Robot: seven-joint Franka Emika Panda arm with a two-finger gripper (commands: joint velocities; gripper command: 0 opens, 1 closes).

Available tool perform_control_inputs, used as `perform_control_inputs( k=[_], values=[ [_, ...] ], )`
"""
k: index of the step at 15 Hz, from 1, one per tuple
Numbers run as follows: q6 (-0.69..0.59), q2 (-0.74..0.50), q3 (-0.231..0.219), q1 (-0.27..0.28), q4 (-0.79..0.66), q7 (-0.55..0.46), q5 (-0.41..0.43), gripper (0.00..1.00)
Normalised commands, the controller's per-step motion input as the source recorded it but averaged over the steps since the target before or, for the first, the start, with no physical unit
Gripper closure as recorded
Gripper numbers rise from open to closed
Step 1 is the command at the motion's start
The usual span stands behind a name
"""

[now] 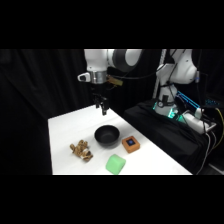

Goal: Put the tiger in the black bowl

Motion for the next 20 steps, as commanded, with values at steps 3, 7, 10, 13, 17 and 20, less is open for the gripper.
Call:
perform_control_inputs(
  k=[3, 7, 10, 13, 17, 20],
  values=[
    [-0.04, -0.07, 0.032, -0.018, 0.01, 0.01, 0.058, 0.0],
    [-0.06, 0.02, 0.037, -0.004, 0.2, 0.07, 0.054, 0.0],
    [-0.1, 0.26, 0.046, 0.016, 0.45, 0.11, 0.035, 0.0],
    [-0.14, 0.51, 0.039, 0.019, 0.67, 0.11, 0.034, 0.0],
    [-0.19, 0.63, 0.023, 0.03, 0.82, 0.13, 0.003, 0.0],
    [-0.2, 0.61, -0.007, 0.051, 0.82, 0.17, -0.031, 0.0]
  ],
)
